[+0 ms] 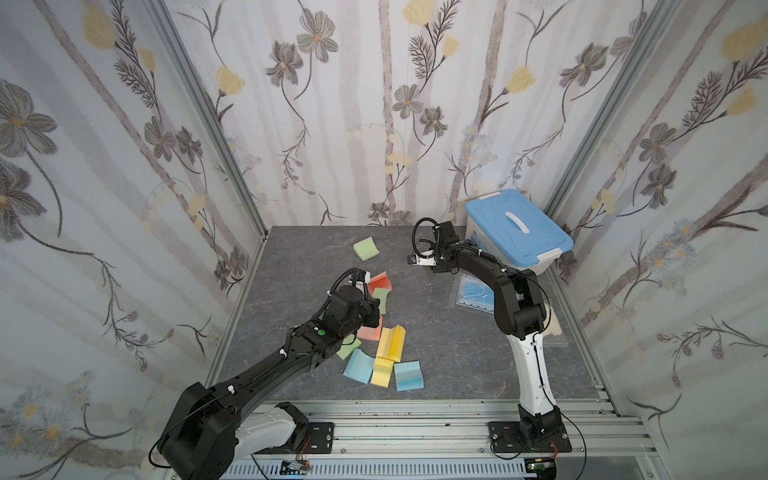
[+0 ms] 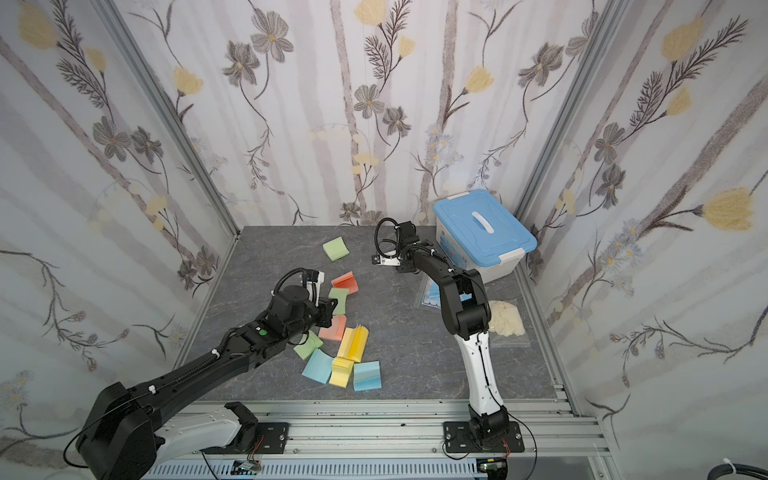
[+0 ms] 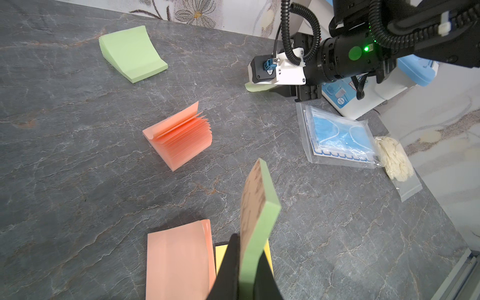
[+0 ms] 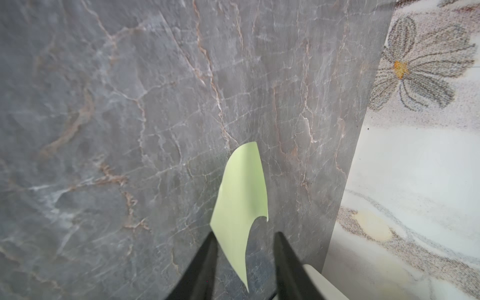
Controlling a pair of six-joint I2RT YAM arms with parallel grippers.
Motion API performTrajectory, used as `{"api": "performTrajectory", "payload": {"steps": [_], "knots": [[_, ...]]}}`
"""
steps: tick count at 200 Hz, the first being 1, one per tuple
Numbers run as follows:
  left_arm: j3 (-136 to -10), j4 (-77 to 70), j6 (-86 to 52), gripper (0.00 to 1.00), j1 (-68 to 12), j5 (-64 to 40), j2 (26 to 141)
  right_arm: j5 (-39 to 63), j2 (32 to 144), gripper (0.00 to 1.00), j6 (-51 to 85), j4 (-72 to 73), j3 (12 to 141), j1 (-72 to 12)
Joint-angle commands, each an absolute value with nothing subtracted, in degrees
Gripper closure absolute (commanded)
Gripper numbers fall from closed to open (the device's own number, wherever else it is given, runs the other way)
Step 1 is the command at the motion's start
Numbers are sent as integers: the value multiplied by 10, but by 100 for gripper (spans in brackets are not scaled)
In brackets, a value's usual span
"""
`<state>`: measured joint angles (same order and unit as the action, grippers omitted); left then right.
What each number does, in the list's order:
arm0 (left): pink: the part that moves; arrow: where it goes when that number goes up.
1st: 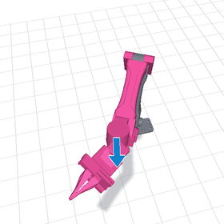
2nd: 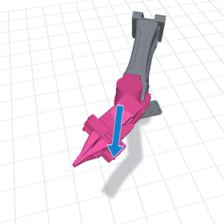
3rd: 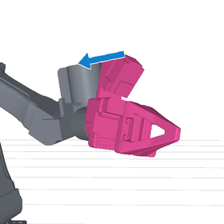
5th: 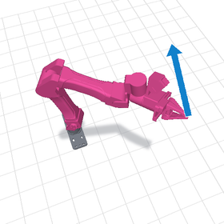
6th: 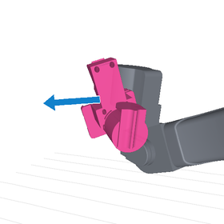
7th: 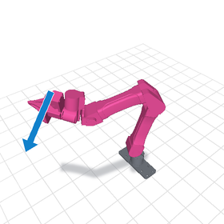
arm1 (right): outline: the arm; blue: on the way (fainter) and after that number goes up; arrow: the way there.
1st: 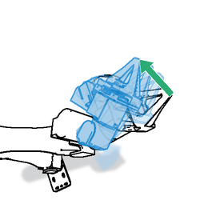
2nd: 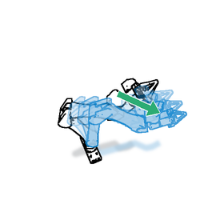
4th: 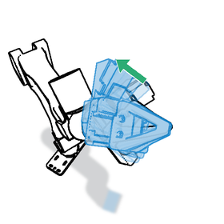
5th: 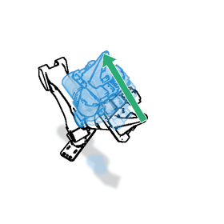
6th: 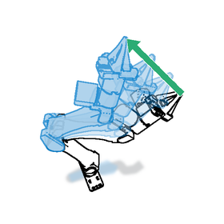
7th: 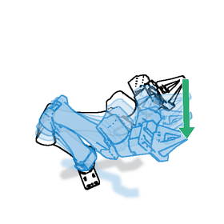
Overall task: Tear off pages from different memo pads
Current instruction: Place the paper at the center of the board, then place the memo pad at the center of the board.
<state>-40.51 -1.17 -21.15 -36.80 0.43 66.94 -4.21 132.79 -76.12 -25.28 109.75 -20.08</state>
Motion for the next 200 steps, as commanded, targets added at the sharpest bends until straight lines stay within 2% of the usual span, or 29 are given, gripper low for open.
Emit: {"api": "performTrajectory", "payload": {"steps": [1, 11, 20, 24, 25, 26, 30, 50, 77, 92, 114, 141, 165, 200], "knots": [[-412, -30, -209, 91, -368, 19, 675, -10, 1285, 43, -731, -288, 1091, -203], [-416, -34, -215, 91, -368, 21, 682, -1, 1257, 40, -717, -289, 1076, -202], [-426, -35, -222, 91, -368, 22, 691, 12, 1227, 33, -696, -287, 1062, -202], [-430, -35, -224, 91, -367, 20, 696, 17, 1213, 21, -685, -287, 1056, -202], [-432, -35, -225, 91, -367, 20, 697, 19, 1209, 11, -682, -287, 1055, -202], [-433, -35, -225, 91, -367, 19, 699, 20, 1206, 6, -679, -287, 1053, -201], [-440, -35, -227, 91, -367, 16, 705, 25, 1193, 0, -664, -287, 1047, -202], [-477, -38, -241, 91, -364, 1, 745, 25, 1130, 0, -555, -279, 1021, -201], [-560, -19, -253, 91, -356, -34, 826, -29, 1028, 0, -351, -255, 951, -205], [-624, 11, -253, 91, -348, -60, 887, -58, 941, 0, -269, -193, 849, -209], [-721, 60, -247, 91, -334, -102, 980, -49, 789, 0, -192, -67, 674, -209], [-872, 150, -227, 91, -320, -148, 1104, -47, 656, 0, -94, 1, 545, -207], [-1017, 242, -204, 91, -315, -157, 1212, -65, 610, 0, 17, 3, 483, -201], [-1206, 335, -201, 91, -305, -164, 1339, -66, 633, 0, 89, 10, 442, -198]]}}
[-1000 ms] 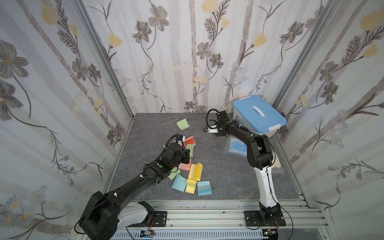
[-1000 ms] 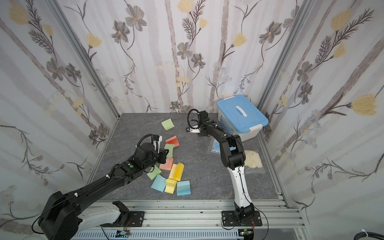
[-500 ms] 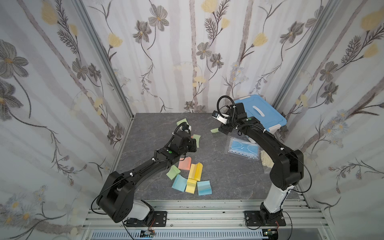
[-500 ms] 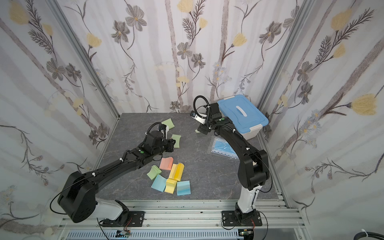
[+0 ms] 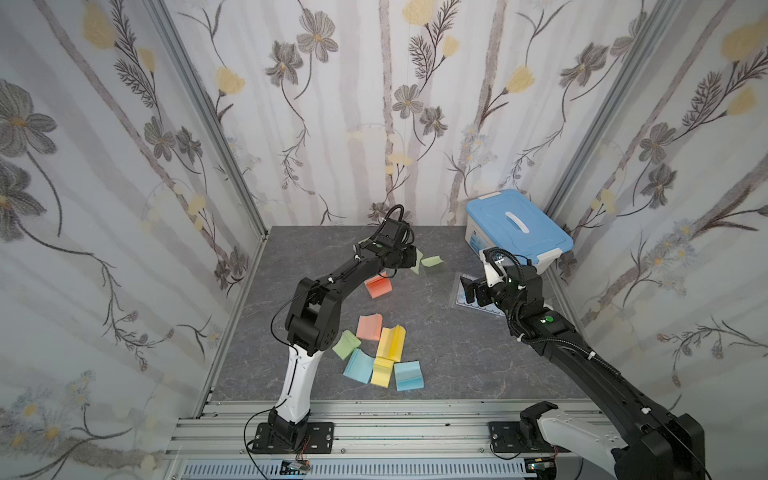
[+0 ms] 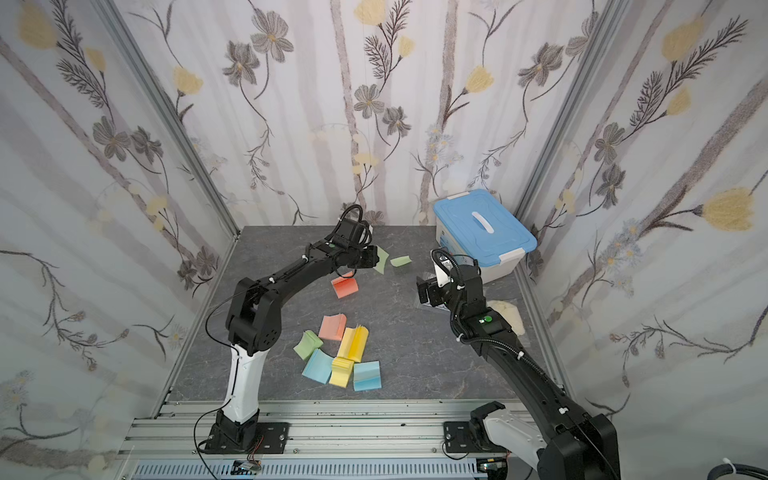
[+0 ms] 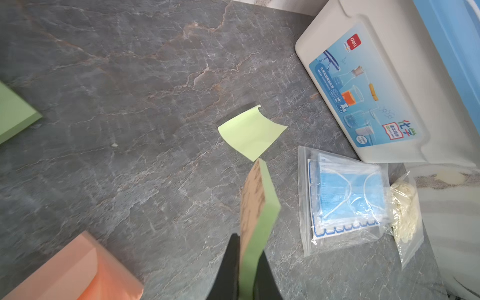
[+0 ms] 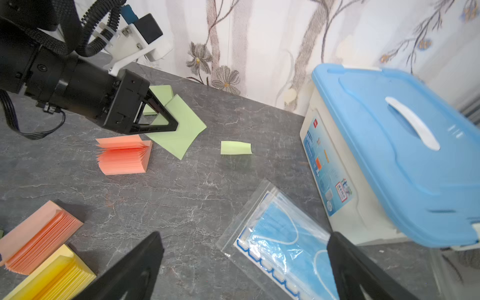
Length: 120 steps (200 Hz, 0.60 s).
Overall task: Tear off pages from different memo pads
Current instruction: Place the memo pad at the center of the board.
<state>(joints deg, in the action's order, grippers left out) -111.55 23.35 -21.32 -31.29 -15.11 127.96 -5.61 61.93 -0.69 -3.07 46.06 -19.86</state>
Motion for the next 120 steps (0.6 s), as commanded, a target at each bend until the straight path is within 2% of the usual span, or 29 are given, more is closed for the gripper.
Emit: {"api": "performTrajectory", "payload": {"steps": [1, 50, 87, 120], "knots": [[-1211, 338, -201, 91, -305, -164, 1343, -66, 634, 0, 90, 10, 441, -198], [-1404, 424, -212, 90, -283, -158, 1474, -53, 675, 0, 109, 46, 417, -198], [-1464, 419, -229, 87, -270, -203, 1533, -67, 671, 0, 98, 44, 417, -198], [-1470, 398, -255, 85, -265, -226, 1551, -71, 677, 0, 96, 43, 417, -198]]}}
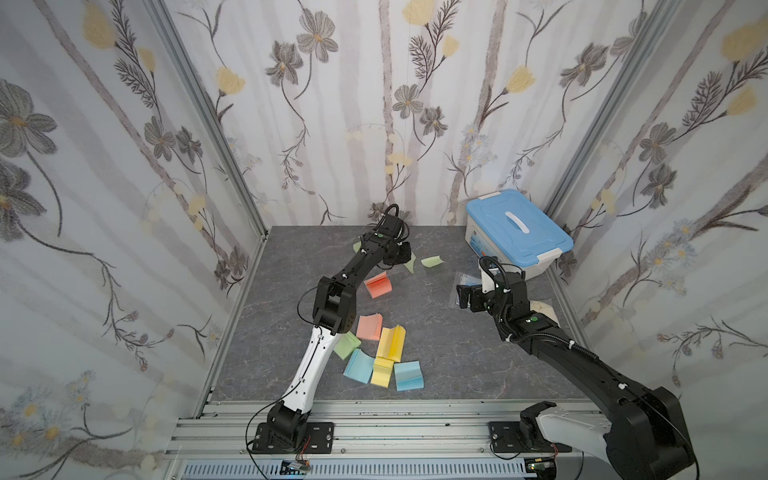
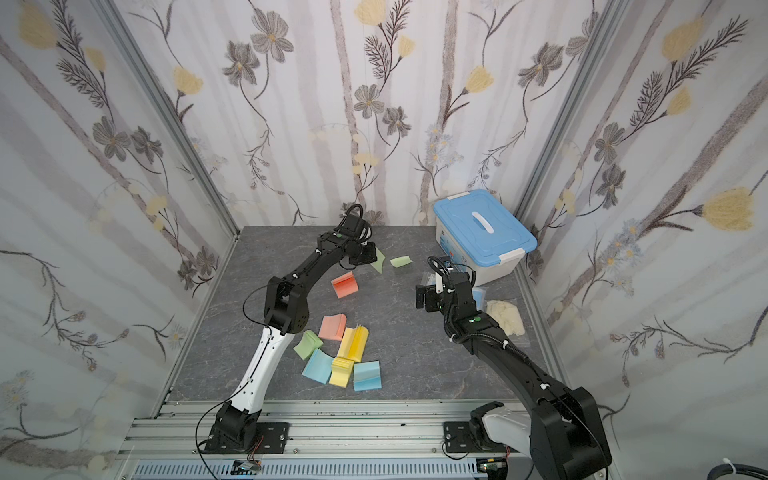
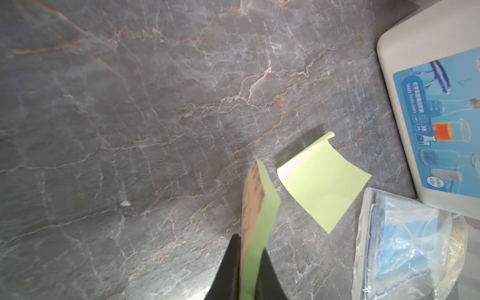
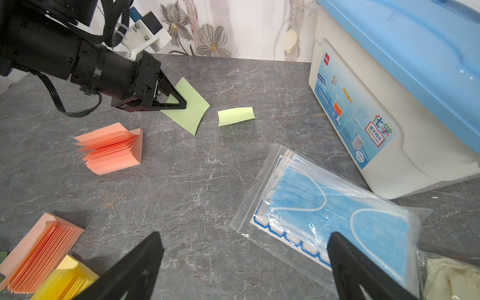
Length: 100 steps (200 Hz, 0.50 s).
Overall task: Tear off pages from different memo pads
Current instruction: Place the memo pad at the center of the board.
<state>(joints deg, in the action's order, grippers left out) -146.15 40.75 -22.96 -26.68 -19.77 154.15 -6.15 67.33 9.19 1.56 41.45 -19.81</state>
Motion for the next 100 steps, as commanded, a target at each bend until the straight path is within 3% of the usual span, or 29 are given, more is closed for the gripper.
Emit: {"api": "performTrajectory", "payload": {"steps": [1, 29, 100], "knots": [[-1470, 398, -255, 85, -265, -226, 1552, -71, 677, 0, 97, 43, 418, -198], [-1470, 384, -271, 80, -262, -225, 1562, -64, 687, 0, 99, 43, 421, -198], [-1491, 414, -262, 38, -256, -233, 1535, -93, 676, 0, 120, 35, 422, -199]]}}
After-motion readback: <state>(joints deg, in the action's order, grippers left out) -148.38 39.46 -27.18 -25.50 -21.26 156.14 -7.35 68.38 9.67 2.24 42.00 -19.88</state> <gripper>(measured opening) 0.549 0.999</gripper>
